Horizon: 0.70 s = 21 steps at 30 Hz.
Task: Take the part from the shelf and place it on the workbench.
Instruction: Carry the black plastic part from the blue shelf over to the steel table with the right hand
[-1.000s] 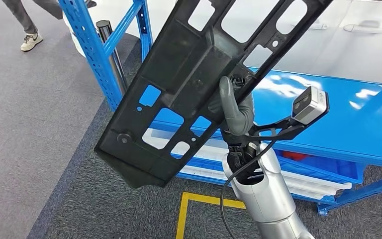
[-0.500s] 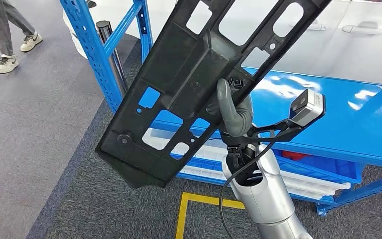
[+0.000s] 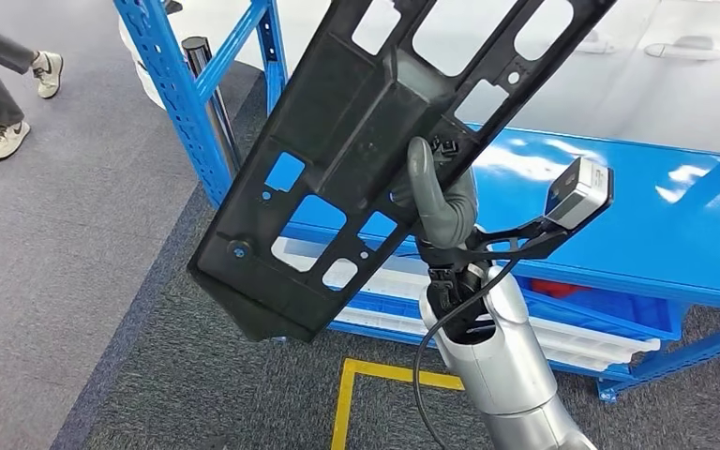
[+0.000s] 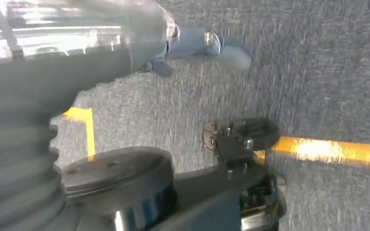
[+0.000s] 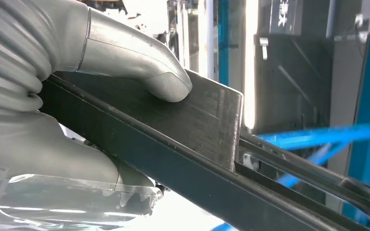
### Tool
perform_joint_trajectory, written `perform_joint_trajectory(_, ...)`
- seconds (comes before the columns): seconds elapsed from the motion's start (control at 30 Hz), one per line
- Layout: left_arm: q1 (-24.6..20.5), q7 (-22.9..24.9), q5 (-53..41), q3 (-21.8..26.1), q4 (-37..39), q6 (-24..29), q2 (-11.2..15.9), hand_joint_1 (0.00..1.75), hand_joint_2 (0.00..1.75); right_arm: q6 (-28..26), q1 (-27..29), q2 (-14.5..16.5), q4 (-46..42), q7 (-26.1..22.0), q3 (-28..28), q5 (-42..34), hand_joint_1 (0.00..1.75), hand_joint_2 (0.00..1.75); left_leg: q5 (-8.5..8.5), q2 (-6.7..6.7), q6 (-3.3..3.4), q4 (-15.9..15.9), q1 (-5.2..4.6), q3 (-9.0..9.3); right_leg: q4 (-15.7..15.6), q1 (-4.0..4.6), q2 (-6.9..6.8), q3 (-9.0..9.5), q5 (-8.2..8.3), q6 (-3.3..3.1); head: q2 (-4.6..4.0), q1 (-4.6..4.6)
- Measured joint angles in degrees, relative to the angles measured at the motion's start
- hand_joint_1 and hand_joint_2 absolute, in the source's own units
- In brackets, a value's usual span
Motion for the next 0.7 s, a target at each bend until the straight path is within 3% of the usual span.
perform_joint_trajectory(0.07, 0.0, 0.1, 0.3, 0.1, 0.0, 0.0, 0.0, 0.00, 1.75, -0.1, 0.0, 0.0, 0.1, 0.0, 0.0, 0.1, 1.75, 1.75, -0.71, 0.01, -0.56, 0.6, 0.07, -0.39, -0.4, -0.21, -0.15, -0.19, 0.61, -0.89, 0.00, 0.01)
perform_joint_trajectory(0.1, 0.0, 0.1, 0.4, 0.2, 0.0, 0.0, 0.0, 0.00, 1.75, -0.1, 0.0, 0.1, 0.2, 0.0, 0.0, 0.2, 1.75, 1.75, -2.11, 0.01, -0.76, 2.1, 0.09, -0.98, -0.6, -0.34, -0.27, -0.34, 0.98, -1.36, 0.00, 0.00)
perform_joint_trajectory(0.2, 0.1, 0.0, 0.7, 0.3, 0.0, 0.1, 0.0, 0.00, 1.75, -0.1, 0.0, 0.1, 0.6, 0.1, 0.0, 0.2, 1.75, 1.75, -8.78, 0.05, -1.20, 12.3, 0.24, -4.53, -0.8, -0.21, -0.48, -1.47, 2.01, -2.06, 0.00, -0.01)
perform_joint_trajectory(0.23, 0.1, 0.0, 0.7, 0.3, 0.0, 0.1, 0.0, 0.00, 1.75, -0.1, 0.0, 0.1, 0.8, 0.1, 0.0, 0.3, 1.75, 1.75, -10.08, 0.06, -1.30, 15.1, 0.28, -5.24, -0.7, -0.11, -0.50, -2.02, 2.39, -2.09, 0.00, -0.01)
perform_joint_trajectory(0.27, 0.1, -0.1, 0.7, 0.3, 0.0, 0.1, 0.0, 0.00, 1.75, -0.1, 0.0, 0.1, 1.0, 0.1, 0.0, 0.3, 1.75, 1.75, -10.36, 0.06, -1.32, 15.9, 0.29, -5.02, -0.6, -0.02, -0.51, -2.60, 2.80, -2.07, 0.00, -0.01)
perform_joint_trajectory(0.3, 0.1, -0.1, 0.7, 0.4, 0.0, 0.1, 0.0, 0.00, 1.75, -0.1, 0.0, 0.1, 1.1, 0.1, 0.0, 0.3, 1.75, 1.75, -9.64, 0.06, -1.26, 14.3, 0.28, -3.55, -0.5, 0.05, -0.48, -3.17, 3.19, -2.01, 0.00, -0.01)
perform_joint_trajectory(0.37, 0.0, -0.2, 0.7, 0.5, 0.0, 0.1, 0.0, 0.00, 1.75, -0.1, 0.0, 0.1, 1.2, 0.1, 0.0, 0.4, 1.75, 1.75, -7.29, 0.05, -0.91, 6.3, 0.26, 1.76, -0.2, 0.14, -0.42, -4.15, 3.99, -1.72, 0.00, -0.01)
perform_joint_trajectory(0.43, -0.1, -0.3, 0.9, 0.7, 0.0, 0.0, 0.0, 0.00, 1.75, -0.2, -0.1, 0.1, 1.3, 0.3, 0.0, 0.4, 1.75, 1.75, -5.69, -0.02, -0.46, 0.3, 0.00, 5.08, -0.1, 0.22, -0.41, -4.73, 4.78, -1.14, 0.00, 0.00)
perform_joint_trajectory(0.53, 0.0, -0.4, 1.2, 1.1, 0.0, -0.1, -0.1, 0.00, 1.75, -0.3, -0.1, 0.1, 1.5, 0.5, 0.1, 0.4, 1.75, 1.75, -4.27, -0.02, 0.43, -0.6, -0.32, 4.81, -0.6, 0.01, -0.40, -4.99, 6.14, -0.07, 0.00, 0.00)
perform_joint_trajectory(0.57, 0.1, -0.4, 1.2, 1.2, 0.0, -0.1, -0.1, 0.00, 1.75, -0.4, -0.1, 0.1, 1.6, 0.5, 0.1, 0.4, 1.75, 1.75, -3.57, 0.11, 0.80, -0.8, -0.28, 4.50, -0.4, -0.09, -0.35, -5.27, 5.80, 0.24, 0.00, 0.01)
perform_joint_trajectory(0.6, 0.1, -0.4, 1.3, 1.2, 0.0, -0.1, -0.1, 0.00, 1.75, -0.4, -0.1, 0.1, 1.6, 0.5, 0.1, 0.4, 1.75, 1.75, -2.81, 0.25, 1.17, -1.0, -0.20, 3.98, 0.6, -0.18, -0.30, -5.84, 4.34, 0.51, 0.00, 0.01)
perform_joint_trajectory(0.63, 0.0, -0.4, 1.3, 1.3, 0.0, -0.1, -0.1, 0.00, 1.75, -0.5, -0.1, 0.1, 1.7, 0.5, 0.1, 0.4, 1.75, 1.75, -2.03, 0.39, 1.44, -1.1, -0.08, 3.30, 2.8, -0.28, -0.27, -6.67, 1.83, 0.76, 0.00, 0.01)
perform_joint_trajectory(0.7, 0.0, -0.5, 1.3, 1.3, 0.0, 0.0, -0.1, 0.00, 1.75, -0.5, 0.0, 0.1, 1.7, 0.5, 0.2, 0.3, 1.75, 1.75, -0.78, 0.49, 1.67, -1.1, -0.13, 1.60, 10.2, -0.50, -0.26, -8.56, -4.35, 1.10, 0.00, 0.01)
